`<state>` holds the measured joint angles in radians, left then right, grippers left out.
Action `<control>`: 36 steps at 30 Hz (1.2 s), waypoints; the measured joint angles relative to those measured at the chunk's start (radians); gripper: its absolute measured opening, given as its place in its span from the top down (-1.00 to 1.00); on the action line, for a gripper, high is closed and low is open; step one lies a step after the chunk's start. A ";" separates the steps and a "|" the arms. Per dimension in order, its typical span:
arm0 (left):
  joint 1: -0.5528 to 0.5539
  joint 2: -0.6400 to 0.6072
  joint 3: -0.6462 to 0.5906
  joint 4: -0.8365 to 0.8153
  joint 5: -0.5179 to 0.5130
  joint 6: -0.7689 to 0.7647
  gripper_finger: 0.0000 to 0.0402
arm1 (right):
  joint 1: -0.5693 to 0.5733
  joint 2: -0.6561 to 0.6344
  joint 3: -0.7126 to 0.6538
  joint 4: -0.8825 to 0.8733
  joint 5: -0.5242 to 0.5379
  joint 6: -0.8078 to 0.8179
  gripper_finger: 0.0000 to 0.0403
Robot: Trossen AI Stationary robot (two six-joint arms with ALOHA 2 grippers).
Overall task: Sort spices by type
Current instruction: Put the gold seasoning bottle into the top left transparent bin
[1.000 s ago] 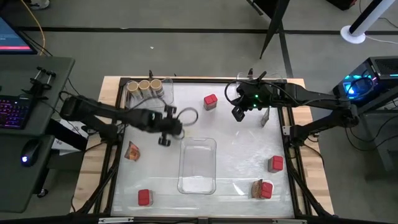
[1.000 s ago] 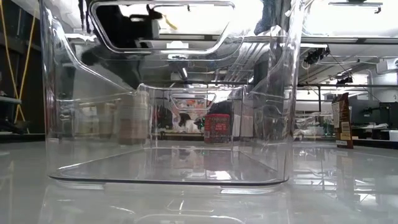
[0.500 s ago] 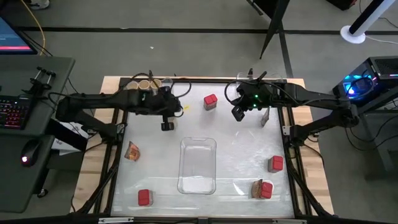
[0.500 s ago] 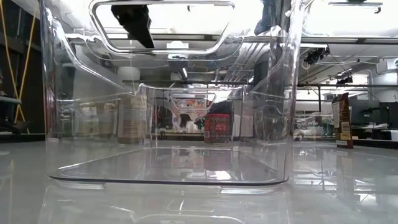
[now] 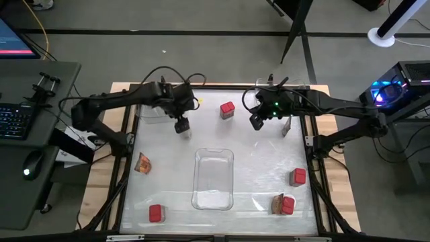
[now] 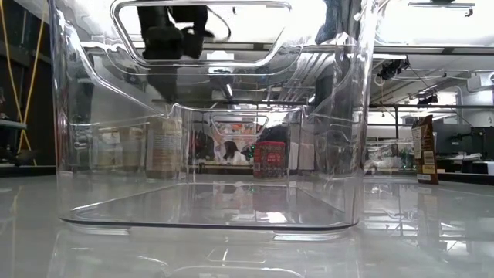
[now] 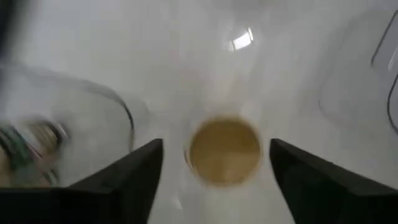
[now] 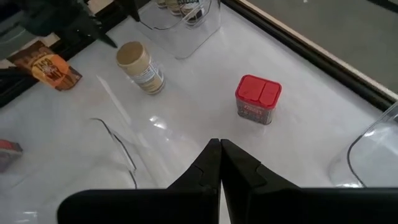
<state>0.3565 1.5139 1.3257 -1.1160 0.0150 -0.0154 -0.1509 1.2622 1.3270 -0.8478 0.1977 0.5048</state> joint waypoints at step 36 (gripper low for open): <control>-0.034 0.168 -0.018 -0.009 -0.023 -0.097 -0.71 | 0.000 0.106 0.000 0.000 -0.015 0.006 1.00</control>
<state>0.3222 1.6815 1.3081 -1.1250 -0.0083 -0.1122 -0.1509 1.3685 1.3270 -0.8482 0.1826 0.5105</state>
